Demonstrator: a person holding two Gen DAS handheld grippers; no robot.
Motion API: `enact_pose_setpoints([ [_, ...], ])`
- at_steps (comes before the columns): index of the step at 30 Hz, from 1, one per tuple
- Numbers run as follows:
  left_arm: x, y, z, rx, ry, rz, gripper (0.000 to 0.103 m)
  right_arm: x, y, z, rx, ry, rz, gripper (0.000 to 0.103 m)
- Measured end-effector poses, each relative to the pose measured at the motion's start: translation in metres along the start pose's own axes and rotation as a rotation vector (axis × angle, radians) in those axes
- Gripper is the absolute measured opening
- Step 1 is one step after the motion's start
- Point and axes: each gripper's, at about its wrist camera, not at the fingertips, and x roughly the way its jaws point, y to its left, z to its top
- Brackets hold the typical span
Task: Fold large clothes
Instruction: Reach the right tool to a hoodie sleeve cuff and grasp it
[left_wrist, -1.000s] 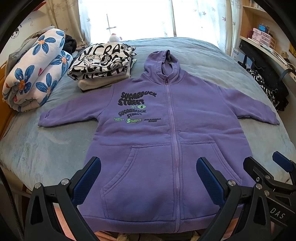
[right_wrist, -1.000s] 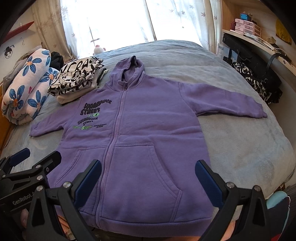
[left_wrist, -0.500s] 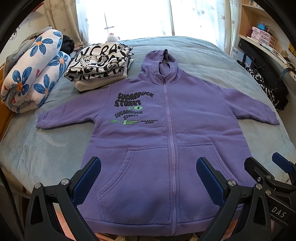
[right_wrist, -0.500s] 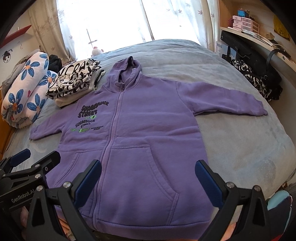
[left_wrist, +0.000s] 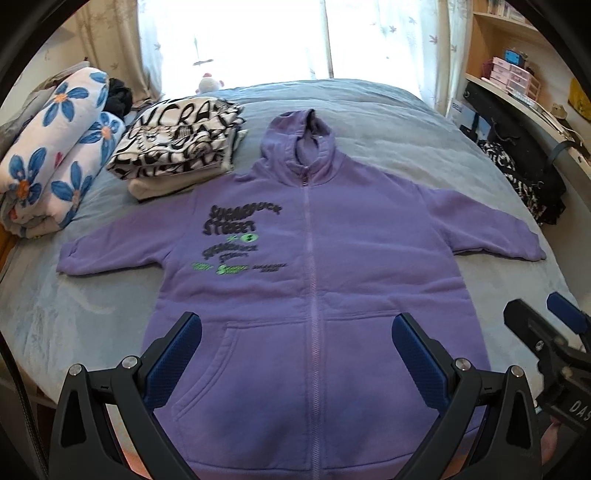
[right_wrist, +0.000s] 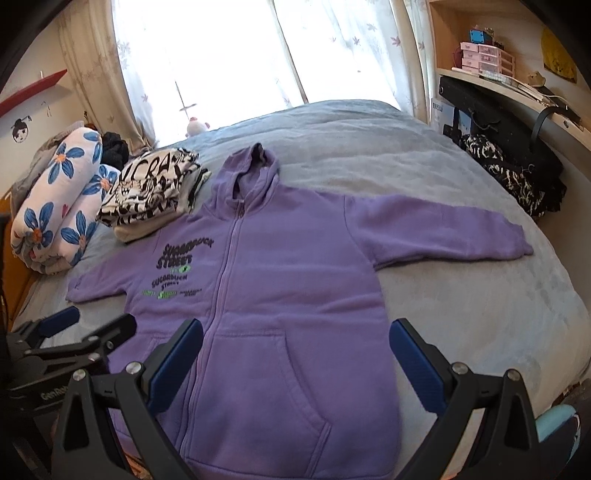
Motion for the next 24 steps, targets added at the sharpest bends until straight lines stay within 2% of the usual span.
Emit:
enact_pose_setpoints([
  [9, 0.011, -0.031, 0.033, 0.034, -0.032, -0.078, 0.102, -0.003, -0.041, 0.033, 0.03, -0.042, -0.001, 0.101],
  [17, 0.019, -0.068, 0.074, 0.084, -0.163, -0.023, 0.102, 0.0, -0.088, 0.063, 0.04, -0.101, -0.093, 0.101],
  [24, 0.042, -0.088, 0.103, 0.054, -0.261, -0.079, 0.102, 0.025, -0.15, 0.085, 0.105, -0.067, -0.126, 0.101],
])
